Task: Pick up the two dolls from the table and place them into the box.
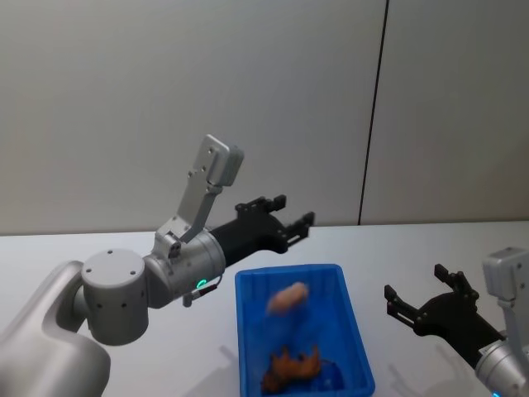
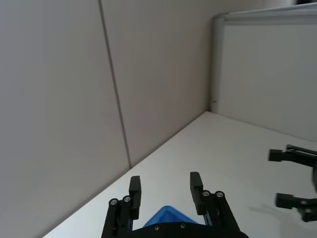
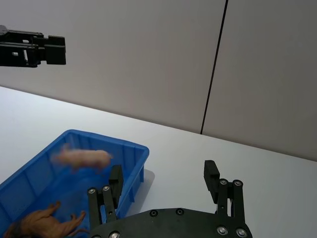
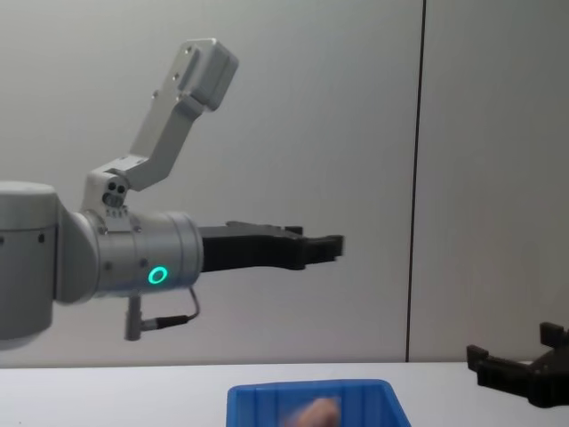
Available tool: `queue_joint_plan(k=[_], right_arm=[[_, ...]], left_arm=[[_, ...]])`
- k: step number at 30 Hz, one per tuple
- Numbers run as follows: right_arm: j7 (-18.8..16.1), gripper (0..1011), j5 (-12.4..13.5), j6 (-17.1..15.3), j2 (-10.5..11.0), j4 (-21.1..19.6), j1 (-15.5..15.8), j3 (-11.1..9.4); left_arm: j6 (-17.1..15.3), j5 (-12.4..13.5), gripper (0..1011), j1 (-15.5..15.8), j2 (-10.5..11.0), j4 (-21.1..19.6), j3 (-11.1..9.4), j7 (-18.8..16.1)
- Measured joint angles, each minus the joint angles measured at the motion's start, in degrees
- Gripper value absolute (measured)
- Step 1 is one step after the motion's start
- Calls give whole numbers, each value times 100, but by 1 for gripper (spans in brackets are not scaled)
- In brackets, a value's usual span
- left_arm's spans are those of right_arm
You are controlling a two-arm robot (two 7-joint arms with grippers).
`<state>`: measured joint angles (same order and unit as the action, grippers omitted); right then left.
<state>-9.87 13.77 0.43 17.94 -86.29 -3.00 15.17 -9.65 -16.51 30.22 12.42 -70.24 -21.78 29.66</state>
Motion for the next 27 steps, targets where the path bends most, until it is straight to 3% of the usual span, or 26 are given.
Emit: queue_joint_plan(k=[4, 9, 12, 18, 27], right_arm=[[0, 1001, 0, 0, 0, 0, 0, 0], [0, 1001, 0, 0, 0, 0, 0, 0], [0, 1001, 0, 0, 0, 0, 0, 0], [0, 1001, 0, 0, 0, 0, 0, 0], [0, 1001, 0, 0, 0, 0, 0, 0]], left_arm=[[56, -90, 727, 122, -58, 225, -20, 426], [92, -141, 839, 203, -95, 380, -40, 661], [111, -151, 957, 221, -102, 423, -50, 711], [142, -124, 1001, 192, -82, 390, -58, 627], [263, 29, 1001, -74, 71, 5, -56, 100]])
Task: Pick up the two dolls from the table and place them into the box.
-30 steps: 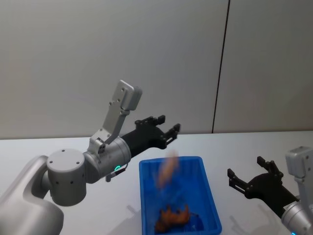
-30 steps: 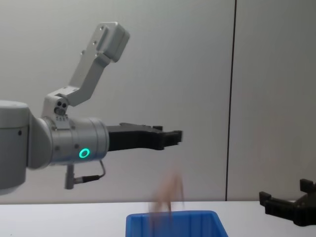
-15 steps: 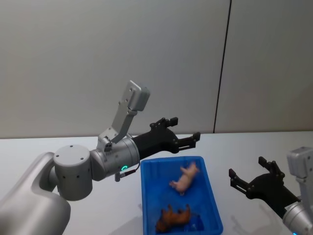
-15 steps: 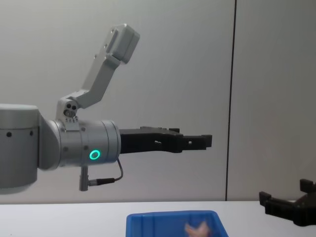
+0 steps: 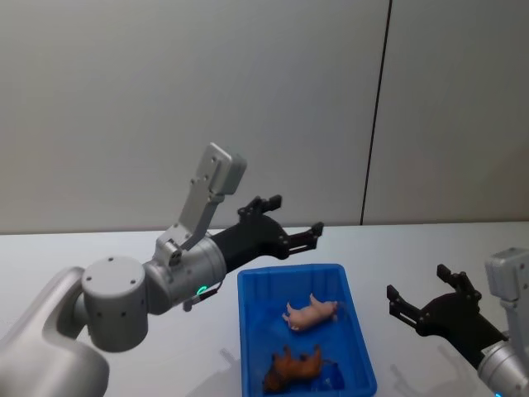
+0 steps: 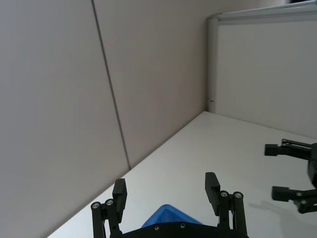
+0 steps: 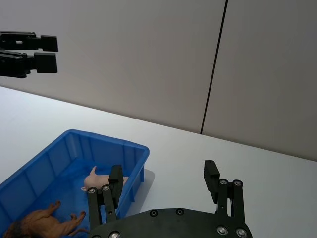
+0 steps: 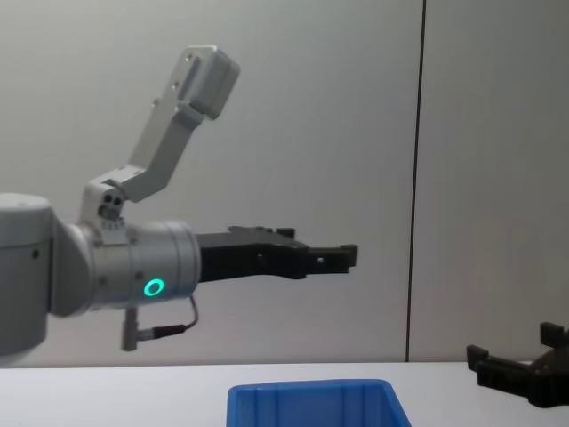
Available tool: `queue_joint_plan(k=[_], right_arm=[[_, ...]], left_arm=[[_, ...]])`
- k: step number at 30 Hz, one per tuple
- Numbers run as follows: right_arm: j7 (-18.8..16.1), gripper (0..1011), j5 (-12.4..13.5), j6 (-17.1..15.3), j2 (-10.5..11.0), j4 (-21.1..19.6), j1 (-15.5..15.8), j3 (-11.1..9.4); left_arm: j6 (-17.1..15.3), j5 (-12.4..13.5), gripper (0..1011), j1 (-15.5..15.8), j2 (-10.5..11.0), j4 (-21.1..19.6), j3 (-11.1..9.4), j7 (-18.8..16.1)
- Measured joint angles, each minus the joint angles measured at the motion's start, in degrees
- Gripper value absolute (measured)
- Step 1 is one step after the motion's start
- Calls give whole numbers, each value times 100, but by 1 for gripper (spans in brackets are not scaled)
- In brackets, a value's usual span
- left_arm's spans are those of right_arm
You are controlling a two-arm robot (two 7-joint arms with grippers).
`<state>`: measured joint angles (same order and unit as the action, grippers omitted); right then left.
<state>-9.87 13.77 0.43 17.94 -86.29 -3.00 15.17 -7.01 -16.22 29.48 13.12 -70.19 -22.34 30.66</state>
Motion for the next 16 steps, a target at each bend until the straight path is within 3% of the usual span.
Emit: queue_joint_plan(k=[8, 16], right_arm=[[0, 1001, 0, 0, 0, 0, 0, 0], [0, 1001, 0, 0, 0, 0, 0, 0]], left_arm=[[248, 149, 1001, -471, 300, -607, 50, -681], [402, 225, 1001, -784, 507, -1006, 91, -1076]])
